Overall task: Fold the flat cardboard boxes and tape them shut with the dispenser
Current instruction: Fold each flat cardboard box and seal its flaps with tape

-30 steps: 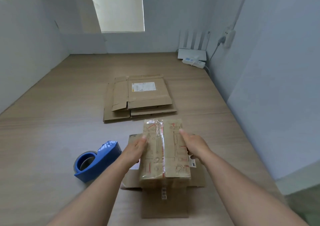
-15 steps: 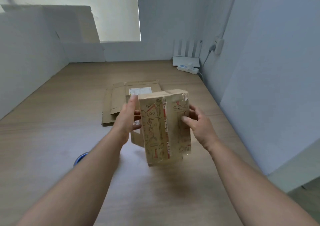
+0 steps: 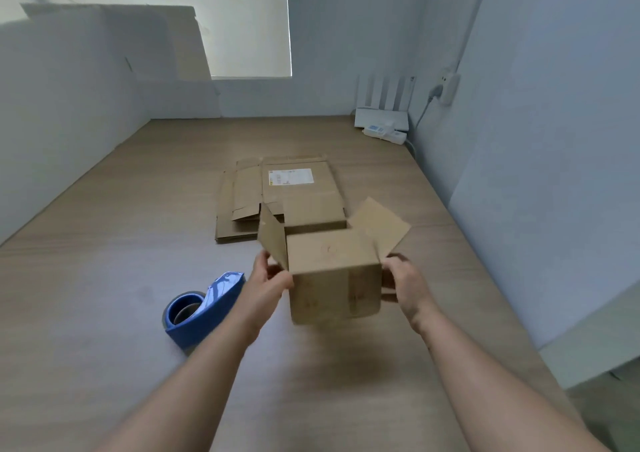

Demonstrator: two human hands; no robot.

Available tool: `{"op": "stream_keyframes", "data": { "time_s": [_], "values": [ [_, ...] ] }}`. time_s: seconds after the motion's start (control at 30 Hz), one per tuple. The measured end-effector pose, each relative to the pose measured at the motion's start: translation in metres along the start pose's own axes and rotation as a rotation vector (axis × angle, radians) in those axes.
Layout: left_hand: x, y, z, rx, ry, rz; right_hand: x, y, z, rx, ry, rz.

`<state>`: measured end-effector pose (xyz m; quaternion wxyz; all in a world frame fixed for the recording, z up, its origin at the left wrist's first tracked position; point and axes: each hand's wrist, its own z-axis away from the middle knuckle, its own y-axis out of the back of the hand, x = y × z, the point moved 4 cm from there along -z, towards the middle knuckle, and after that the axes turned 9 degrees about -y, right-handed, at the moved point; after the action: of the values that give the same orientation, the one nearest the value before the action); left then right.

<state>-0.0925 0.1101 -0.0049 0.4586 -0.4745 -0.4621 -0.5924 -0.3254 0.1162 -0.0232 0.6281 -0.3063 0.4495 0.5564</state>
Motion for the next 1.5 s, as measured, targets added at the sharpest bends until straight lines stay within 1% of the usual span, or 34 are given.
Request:
{"op": "stream_keyframes", "data": {
  "time_s": [0.07,0.1,0.17,0.2,0.27,0.3,0.4,0.47,0.53,0.6,0.67,0.73,0.77,0.8,0.83,0.9,0.93,0.97,1.0,1.03,1.13,1.3,1.4,1.5],
  "values": [
    [-0.017,-0.002,0.007,-0.028,0.105,-0.041,0.015,-0.008,0.006,-0.064,-0.048,0.123],
    [-0.021,-0.001,0.009,-0.014,0.143,-0.053,0.021,-0.011,0.008,-0.083,-0.054,0.155],
    [-0.027,0.002,0.01,0.057,0.21,-0.082,0.027,-0.015,0.011,-0.073,-0.103,0.159],
    [-0.028,0.003,0.01,0.096,0.241,-0.086,0.03,-0.016,0.01,-0.035,-0.152,0.141],
    [-0.029,0.004,0.011,0.154,0.295,-0.058,0.037,-0.018,0.011,0.055,-0.306,0.079],
    [-0.029,0.002,0.012,0.167,0.313,-0.035,0.041,-0.02,0.012,0.07,-0.374,0.018],
    [-0.029,-0.001,0.015,0.182,0.332,0.053,0.052,-0.026,0.013,0.057,-0.493,-0.166],
    [-0.031,-0.002,0.016,0.142,0.334,0.097,0.057,-0.026,0.012,0.019,-0.536,-0.275],
    [-0.029,-0.002,0.015,0.038,0.342,0.1,0.053,-0.024,0.013,-0.053,-0.555,-0.317],
    [-0.026,-0.003,0.014,-0.024,0.369,0.116,0.05,-0.021,0.014,-0.134,-0.531,-0.321],
    [-0.025,-0.003,0.012,-0.029,0.379,0.12,0.048,-0.022,0.017,-0.229,-0.494,-0.29],
    [-0.027,-0.002,0.008,-0.018,0.362,0.031,0.053,-0.024,0.017,-0.258,-0.482,-0.219],
    [-0.028,-0.002,0.006,-0.017,0.349,-0.038,0.054,-0.025,0.019,-0.242,-0.48,-0.185],
    [-0.027,-0.003,0.005,-0.013,0.338,-0.082,0.056,-0.026,0.018,-0.208,-0.456,-0.137],
    [-0.027,-0.005,0.004,-0.014,0.332,-0.097,0.053,-0.025,0.019,-0.13,-0.411,-0.067],
    [-0.022,-0.008,0.006,-0.018,0.316,-0.069,0.046,-0.017,0.02,0.133,-0.263,0.042],
    [-0.02,-0.009,0.007,-0.02,0.31,-0.051,0.036,-0.012,0.024,0.256,-0.12,0.076],
    [-0.02,-0.009,0.009,-0.02,0.306,-0.045,0.024,-0.01,0.028,0.321,-0.001,0.116],
    [-0.021,-0.008,0.008,-0.025,0.306,-0.048,0.015,-0.009,0.031,0.342,0.09,0.161],
    [-0.024,-0.008,0.008,-0.039,0.309,-0.045,0.012,-0.009,0.032,0.346,0.124,0.207],
    [-0.027,-0.009,0.008,-0.048,0.289,-0.012,0.011,-0.008,0.036,0.318,0.109,0.215],
    [-0.03,-0.014,0.017,-0.061,0.204,-0.074,0.02,-0.014,0.047,0.291,0.09,0.35],
    [-0.023,-0.015,0.033,0.01,0.201,-0.032,0.02,-0.01,0.048,0.299,0.127,0.397],
    [-0.016,-0.017,0.058,0.06,0.198,-0.057,0.012,-0.005,0.055,0.278,0.182,0.442]
  ]
}}
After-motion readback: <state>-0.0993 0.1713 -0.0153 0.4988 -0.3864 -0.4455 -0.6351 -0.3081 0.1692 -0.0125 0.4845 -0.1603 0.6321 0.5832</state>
